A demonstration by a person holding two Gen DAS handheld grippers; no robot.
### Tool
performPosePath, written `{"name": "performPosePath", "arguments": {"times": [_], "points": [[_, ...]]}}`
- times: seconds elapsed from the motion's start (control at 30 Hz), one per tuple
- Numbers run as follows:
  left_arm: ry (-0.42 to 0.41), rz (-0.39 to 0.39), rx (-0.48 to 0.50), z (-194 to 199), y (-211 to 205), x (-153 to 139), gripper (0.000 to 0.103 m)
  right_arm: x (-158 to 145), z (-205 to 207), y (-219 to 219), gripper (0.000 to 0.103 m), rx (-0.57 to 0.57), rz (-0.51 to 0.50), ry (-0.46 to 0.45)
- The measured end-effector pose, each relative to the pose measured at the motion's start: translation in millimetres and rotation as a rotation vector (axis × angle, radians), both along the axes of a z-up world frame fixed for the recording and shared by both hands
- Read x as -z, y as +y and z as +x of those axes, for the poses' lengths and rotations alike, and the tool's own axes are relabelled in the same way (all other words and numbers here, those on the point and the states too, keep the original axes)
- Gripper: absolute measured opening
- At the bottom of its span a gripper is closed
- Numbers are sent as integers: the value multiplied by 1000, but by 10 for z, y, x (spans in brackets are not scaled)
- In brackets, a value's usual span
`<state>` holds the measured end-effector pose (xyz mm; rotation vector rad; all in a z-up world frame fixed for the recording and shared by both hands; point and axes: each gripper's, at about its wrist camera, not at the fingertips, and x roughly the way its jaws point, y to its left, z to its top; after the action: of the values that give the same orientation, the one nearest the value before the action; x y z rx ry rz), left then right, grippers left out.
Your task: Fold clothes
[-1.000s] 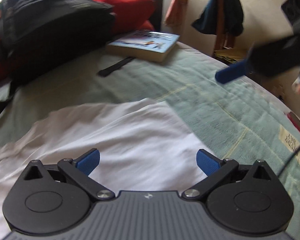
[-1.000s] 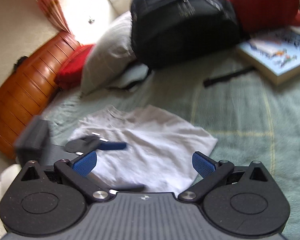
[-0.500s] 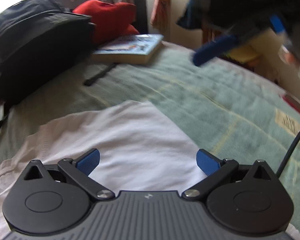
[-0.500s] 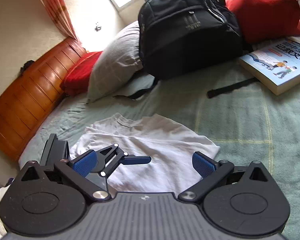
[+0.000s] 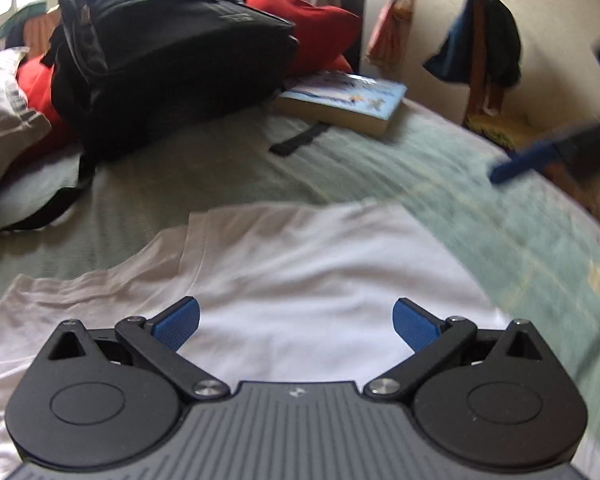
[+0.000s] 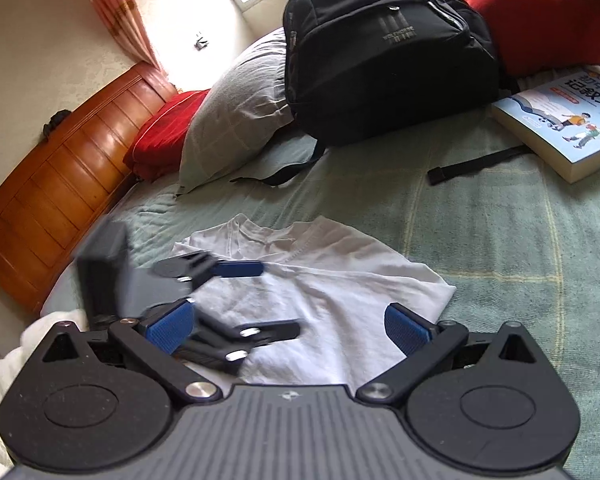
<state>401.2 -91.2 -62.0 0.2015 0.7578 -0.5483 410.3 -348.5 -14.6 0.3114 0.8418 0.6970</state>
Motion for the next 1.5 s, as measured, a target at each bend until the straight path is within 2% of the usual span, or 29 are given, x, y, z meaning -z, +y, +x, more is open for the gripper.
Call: {"name": "performPosePath", "arguments": {"times": [0.1, 0.17, 0.23, 0.37, 0.43, 0.53, 0.6, 0.7, 0.77, 0.87, 1.03, 1.2, 1.3, 1.43, 1.5], "points": [[18, 62, 1, -167, 97, 140, 102, 15, 13, 21, 103, 3, -6, 8], [63, 27, -32, -225, 239, 210, 102, 19, 14, 53, 103, 0, -18, 10], [74, 9, -51, -295, 353, 176, 102, 24, 16, 73, 103, -7, -23, 11], [35, 21, -78, -322, 519, 23, 102, 35, 33, 102, 103, -16, -24, 13], [51, 7, -135, -223, 641, 28, 102, 52, 44, 122, 103, -22, -24, 18], [127, -6, -254, -122, 895, 160, 102, 81, 64, 162, 103, -33, -31, 27], [119, -8, -280, -184, 1026, 163, 102, 97, 71, 180, 103, -39, -31, 32], [96, 35, -296, -248, 1114, 35, 102, 117, 83, 194, 103, -46, -24, 41], [79, 30, -314, -235, 1197, -19, 102, 127, 90, 205, 103, -44, -20, 46], [151, 50, -374, -121, 1326, 94, 102, 129, 85, 239, 103, -47, -27, 48], [165, 107, -422, -202, 1369, -40, 102, 144, 79, 322, 103, -63, -41, 47], [91, 186, -361, -710, 1353, -439, 102, 164, 75, 433, 103, -72, -59, 50], [80, 228, -358, -1202, 1465, -539, 102, 127, 12, 542, 103, -83, -79, 34], [65, 283, -354, -1855, 1615, -670, 102, -60, -225, 786, 103, -100, -144, -41], [30, 304, -358, -2104, 1715, -690, 102, -172, -402, 936, 103, -119, -183, -91]]}}
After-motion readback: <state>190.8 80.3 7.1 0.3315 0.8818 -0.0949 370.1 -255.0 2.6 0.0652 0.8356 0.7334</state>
